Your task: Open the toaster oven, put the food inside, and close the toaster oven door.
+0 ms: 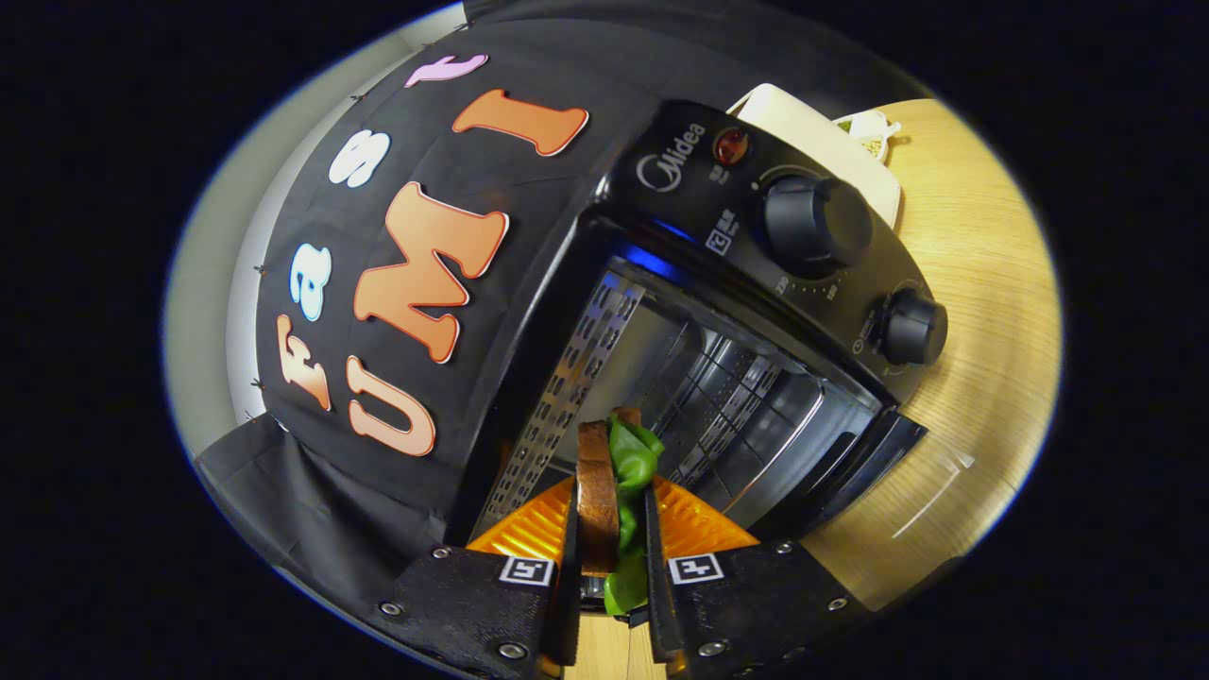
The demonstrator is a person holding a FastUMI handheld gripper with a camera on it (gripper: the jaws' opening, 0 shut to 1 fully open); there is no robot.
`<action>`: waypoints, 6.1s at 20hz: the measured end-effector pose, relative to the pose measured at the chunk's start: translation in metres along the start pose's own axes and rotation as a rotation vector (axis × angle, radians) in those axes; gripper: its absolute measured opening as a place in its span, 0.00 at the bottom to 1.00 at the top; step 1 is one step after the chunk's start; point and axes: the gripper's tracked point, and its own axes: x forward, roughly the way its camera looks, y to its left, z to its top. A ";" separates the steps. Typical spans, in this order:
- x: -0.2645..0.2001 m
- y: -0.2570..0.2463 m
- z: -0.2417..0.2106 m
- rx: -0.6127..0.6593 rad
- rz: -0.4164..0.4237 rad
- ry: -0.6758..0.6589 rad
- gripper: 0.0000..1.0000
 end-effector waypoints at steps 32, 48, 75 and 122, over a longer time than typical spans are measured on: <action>-0.222 -0.075 -0.055 -1.012 -0.207 0.406 0.98; -0.191 -0.110 -0.097 -1.017 -0.302 0.522 1.00; -0.079 0.041 -0.012 -1.019 -0.148 0.123 0.99; -0.344 0.257 0.202 -1.091 0.220 -0.462 1.00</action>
